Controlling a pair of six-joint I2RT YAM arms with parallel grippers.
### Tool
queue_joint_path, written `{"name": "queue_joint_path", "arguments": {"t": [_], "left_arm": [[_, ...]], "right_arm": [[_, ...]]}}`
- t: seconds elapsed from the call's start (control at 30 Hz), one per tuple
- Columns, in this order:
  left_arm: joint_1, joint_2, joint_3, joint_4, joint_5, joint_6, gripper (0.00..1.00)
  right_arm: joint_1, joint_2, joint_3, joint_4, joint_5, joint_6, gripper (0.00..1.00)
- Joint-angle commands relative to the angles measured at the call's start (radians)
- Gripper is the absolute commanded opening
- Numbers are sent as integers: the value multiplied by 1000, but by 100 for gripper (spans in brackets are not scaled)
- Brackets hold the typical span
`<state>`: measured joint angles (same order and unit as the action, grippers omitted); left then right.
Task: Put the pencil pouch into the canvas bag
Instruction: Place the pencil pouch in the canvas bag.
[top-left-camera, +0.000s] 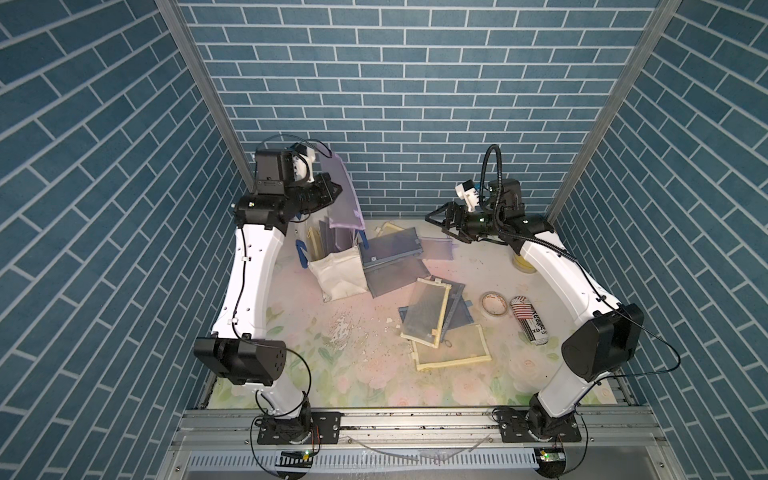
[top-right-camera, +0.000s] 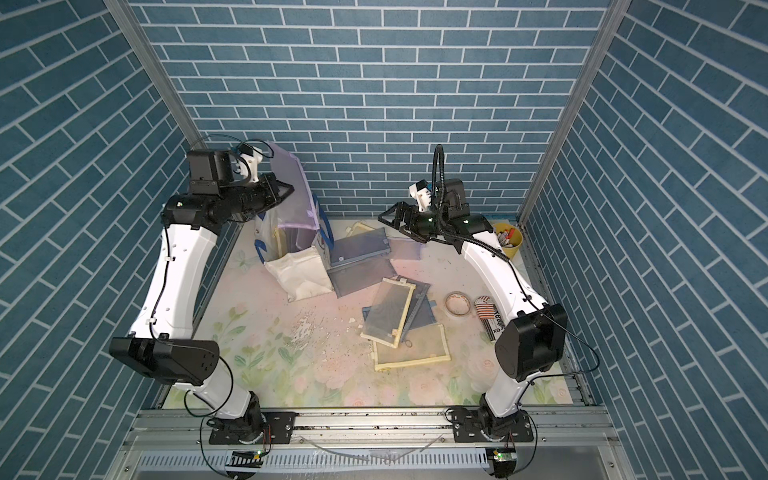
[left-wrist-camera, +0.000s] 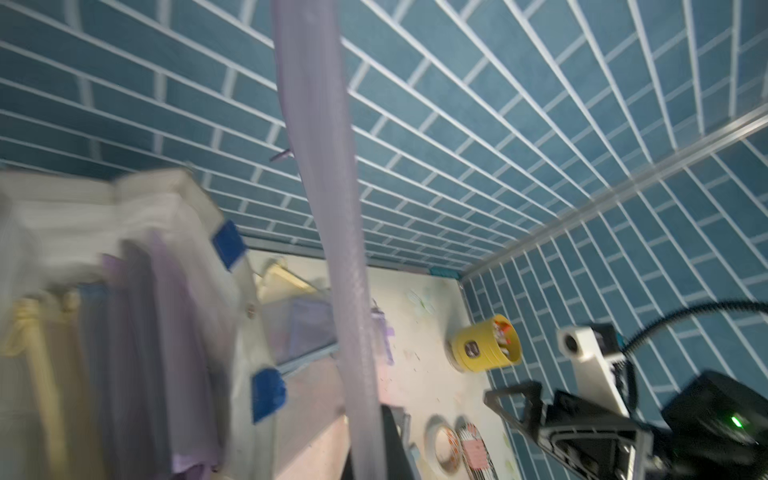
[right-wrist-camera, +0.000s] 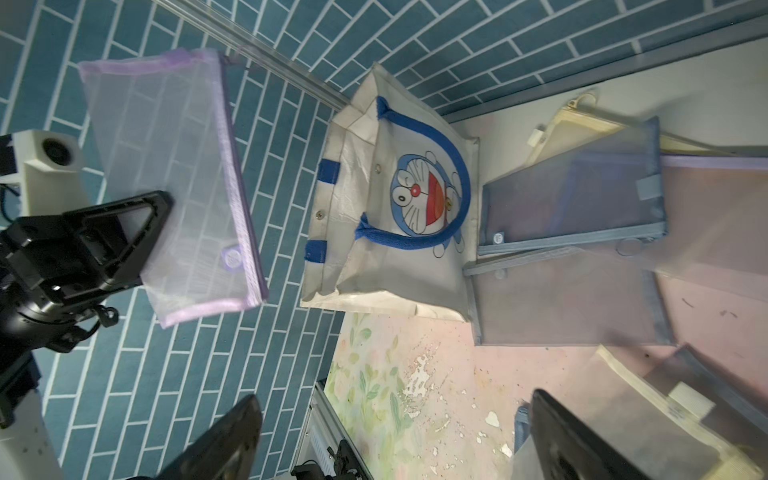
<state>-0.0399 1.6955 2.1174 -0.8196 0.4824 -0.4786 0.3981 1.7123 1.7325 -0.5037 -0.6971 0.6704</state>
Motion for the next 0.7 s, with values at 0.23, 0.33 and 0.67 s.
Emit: {"name": "queue_joint_path", "arguments": {"t": [0.23,0.33,0.67], "left_arm": [[33,242,302,-274,-227,92,0],[9,286,299,-287,-263,129,0],[-83,395,236,-272,-311,182,0]], "right_arm": [[-45,22,36,-135,93,-56,99],[-54,-5,-9,-123,106,-52,99],[-92,-59,-109,-66,105,-17,99]]}}
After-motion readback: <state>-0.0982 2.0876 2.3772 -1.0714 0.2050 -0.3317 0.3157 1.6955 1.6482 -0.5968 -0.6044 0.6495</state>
